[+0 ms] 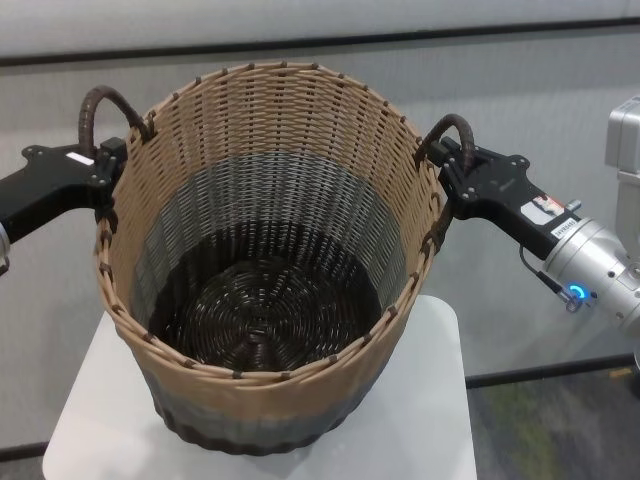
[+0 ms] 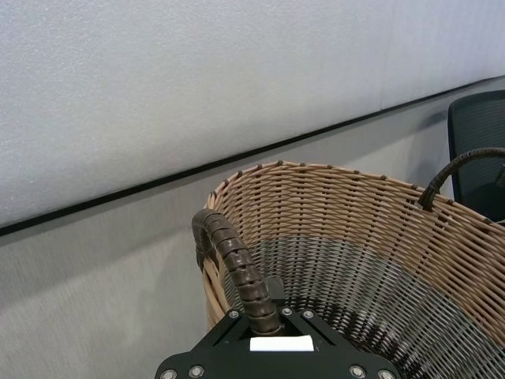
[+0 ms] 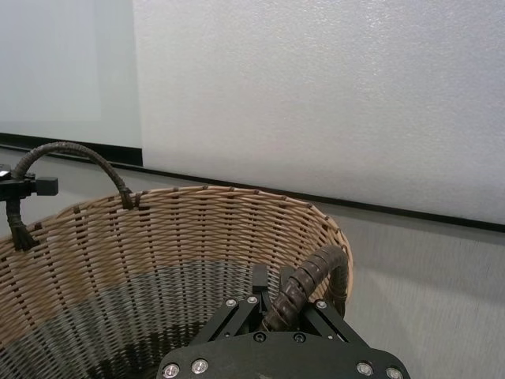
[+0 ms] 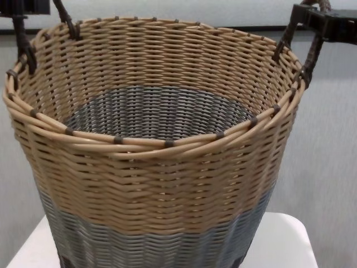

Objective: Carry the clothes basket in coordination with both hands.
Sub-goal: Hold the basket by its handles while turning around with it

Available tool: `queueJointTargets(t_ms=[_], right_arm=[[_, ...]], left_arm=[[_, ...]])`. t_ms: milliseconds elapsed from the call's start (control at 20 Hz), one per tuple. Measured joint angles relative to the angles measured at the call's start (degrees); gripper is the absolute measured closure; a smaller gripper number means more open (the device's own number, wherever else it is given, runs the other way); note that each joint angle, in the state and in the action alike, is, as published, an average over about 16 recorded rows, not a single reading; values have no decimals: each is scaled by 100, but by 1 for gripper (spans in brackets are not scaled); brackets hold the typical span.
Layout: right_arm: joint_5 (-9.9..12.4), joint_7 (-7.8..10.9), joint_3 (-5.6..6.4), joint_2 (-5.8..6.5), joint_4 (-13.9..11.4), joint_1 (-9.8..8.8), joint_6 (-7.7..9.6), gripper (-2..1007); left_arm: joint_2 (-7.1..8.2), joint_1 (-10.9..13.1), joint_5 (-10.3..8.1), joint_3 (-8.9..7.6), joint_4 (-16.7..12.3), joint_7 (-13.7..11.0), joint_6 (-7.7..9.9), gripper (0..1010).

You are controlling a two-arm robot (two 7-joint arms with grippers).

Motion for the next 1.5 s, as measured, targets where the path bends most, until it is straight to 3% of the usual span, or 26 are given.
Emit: queueJointTargets(t_ms=[1500], right_arm=[[-16,-12,-6,-7,15,-4,-11,912]], left_arm=[[-34,12,-49,-36,29,-19,21,1010]])
